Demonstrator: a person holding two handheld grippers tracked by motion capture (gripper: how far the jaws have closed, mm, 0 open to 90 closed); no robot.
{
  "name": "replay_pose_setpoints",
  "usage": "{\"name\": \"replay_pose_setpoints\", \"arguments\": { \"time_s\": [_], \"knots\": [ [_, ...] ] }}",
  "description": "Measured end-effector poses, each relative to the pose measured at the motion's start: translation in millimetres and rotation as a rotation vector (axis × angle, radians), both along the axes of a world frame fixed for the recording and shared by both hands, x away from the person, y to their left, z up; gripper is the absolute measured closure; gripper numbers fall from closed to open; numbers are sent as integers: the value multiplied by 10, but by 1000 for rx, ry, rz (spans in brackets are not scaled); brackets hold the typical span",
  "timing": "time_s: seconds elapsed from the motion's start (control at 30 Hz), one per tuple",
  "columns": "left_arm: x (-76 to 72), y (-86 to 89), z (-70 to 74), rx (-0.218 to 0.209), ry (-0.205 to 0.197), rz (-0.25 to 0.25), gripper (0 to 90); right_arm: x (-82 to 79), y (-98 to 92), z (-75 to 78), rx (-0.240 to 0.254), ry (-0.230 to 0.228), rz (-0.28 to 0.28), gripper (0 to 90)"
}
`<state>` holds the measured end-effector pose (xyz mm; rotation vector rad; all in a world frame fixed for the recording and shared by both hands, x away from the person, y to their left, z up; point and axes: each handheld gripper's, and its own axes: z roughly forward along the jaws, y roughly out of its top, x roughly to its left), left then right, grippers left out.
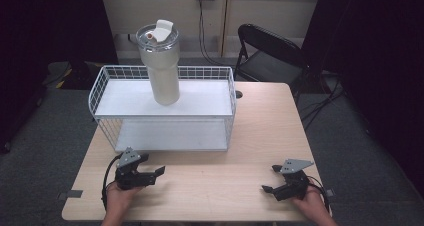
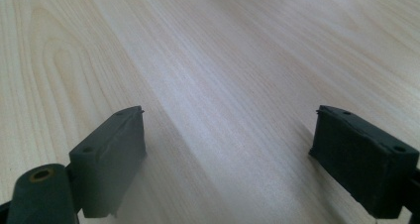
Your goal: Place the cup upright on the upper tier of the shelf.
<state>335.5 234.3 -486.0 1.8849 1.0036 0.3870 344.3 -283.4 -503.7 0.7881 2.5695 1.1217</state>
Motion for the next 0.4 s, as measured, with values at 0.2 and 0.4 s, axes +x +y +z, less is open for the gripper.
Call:
{"name": "replay_pose_setpoints", "arguments": {
  "time_s": [0.2,0.4],
  "knots": [
    [-12,-40,-75,38,12,-13,163,0,0,0,0,0,0,126],
    [-25,-38,-117,56,14,2,174,0,0,0,0,0,0,126]
  ]
}}
